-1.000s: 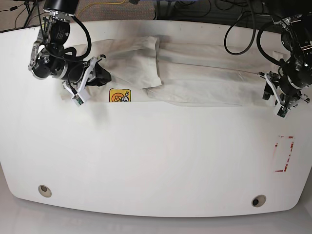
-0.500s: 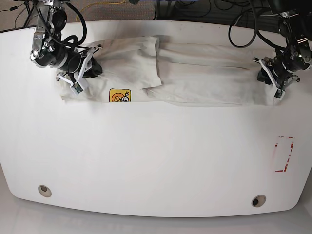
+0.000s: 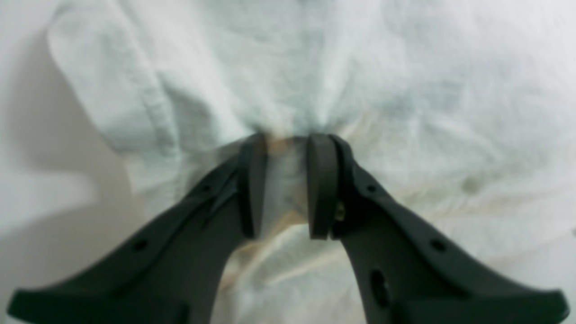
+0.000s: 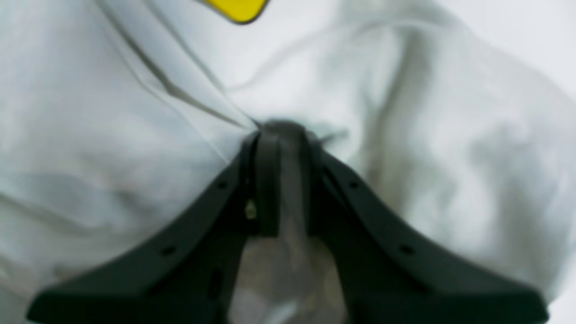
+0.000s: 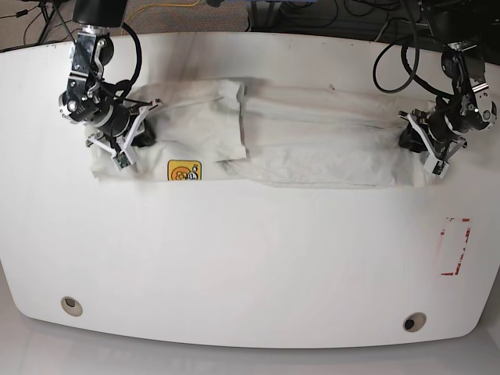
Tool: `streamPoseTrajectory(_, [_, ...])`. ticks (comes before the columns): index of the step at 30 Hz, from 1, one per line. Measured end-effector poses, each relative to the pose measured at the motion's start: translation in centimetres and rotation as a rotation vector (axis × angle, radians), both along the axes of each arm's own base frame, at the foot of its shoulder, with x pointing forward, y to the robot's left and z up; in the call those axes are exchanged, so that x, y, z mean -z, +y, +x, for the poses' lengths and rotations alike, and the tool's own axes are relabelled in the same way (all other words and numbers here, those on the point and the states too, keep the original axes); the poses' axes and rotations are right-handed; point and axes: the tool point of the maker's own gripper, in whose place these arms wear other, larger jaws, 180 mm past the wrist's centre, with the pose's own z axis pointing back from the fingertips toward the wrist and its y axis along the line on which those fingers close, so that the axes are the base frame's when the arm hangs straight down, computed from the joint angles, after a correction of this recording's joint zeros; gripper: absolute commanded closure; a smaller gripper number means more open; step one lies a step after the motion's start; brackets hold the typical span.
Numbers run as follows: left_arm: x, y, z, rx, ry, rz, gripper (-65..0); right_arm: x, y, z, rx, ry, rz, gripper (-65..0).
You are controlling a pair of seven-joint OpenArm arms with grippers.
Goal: Layout the t-shirt on the table in an organized manner, then fold the t-shirt properly
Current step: 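Pinch the shirt ends with both grippers and pull them apart to straighten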
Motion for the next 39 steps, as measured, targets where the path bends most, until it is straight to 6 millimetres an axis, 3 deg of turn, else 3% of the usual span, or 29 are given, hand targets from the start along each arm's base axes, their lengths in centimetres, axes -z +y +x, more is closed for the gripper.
streamPoseTrajectory(5, [-0.2,0.0,0.8,0.001,0.002,0.006,-13.9,0.3,-0.7,1.7,0.027,-0.043,0.029,-7.6])
streamPoseTrajectory(15, [-0.7,0.0,1.0,0.014,0.011,0.033,-15.3,0.3,-1.3,2.6,0.030,-0.050,0.028,-7.5])
streamPoseTrajectory(17, [-1.0,0.2,0.9,0.020,0.017,0.056,-19.2,0.3,-1.3,2.6,0.030,-0.049,0.028,-7.5])
streamPoseTrajectory(21, [-2.9,0.7,1.4,-0.021,-0.028,0.028,-34.4,0.3,-1.3,2.6,0.030,-0.050,0.029,-7.5])
streamPoseTrajectory(24, [-4.8,2.1,1.9,-0.085,-0.082,-0.022,-40.6,0.3,-1.3,2.6,0.030,-0.050,0.029,-7.5])
streamPoseTrajectory(27, [-5.7,4.1,1.5,-0.153,-0.083,-0.034,-40.6,0.3,-1.3,2.5,0.030,-0.049,0.029,-7.5])
streamPoseTrajectory(32, [-7.1,5.6,1.5,-0.222,-0.130,-0.102,-40.7,0.3,-1.2,2.5,0.030,-0.049,0.029,-7.5])
streamPoseTrajectory(35, [-7.0,6.3,1.6,-0.253,-0.136,-0.152,-40.7,0.3,-1.2,2.6,0.030,-0.050,0.031,-7.5])
streamPoseTrajectory(39, [-5.2,7.5,0.7,-0.291,-0.072,-0.197,-40.7,0.4,-1.2,2.5,0.030,-0.049,0.031,-7.5])
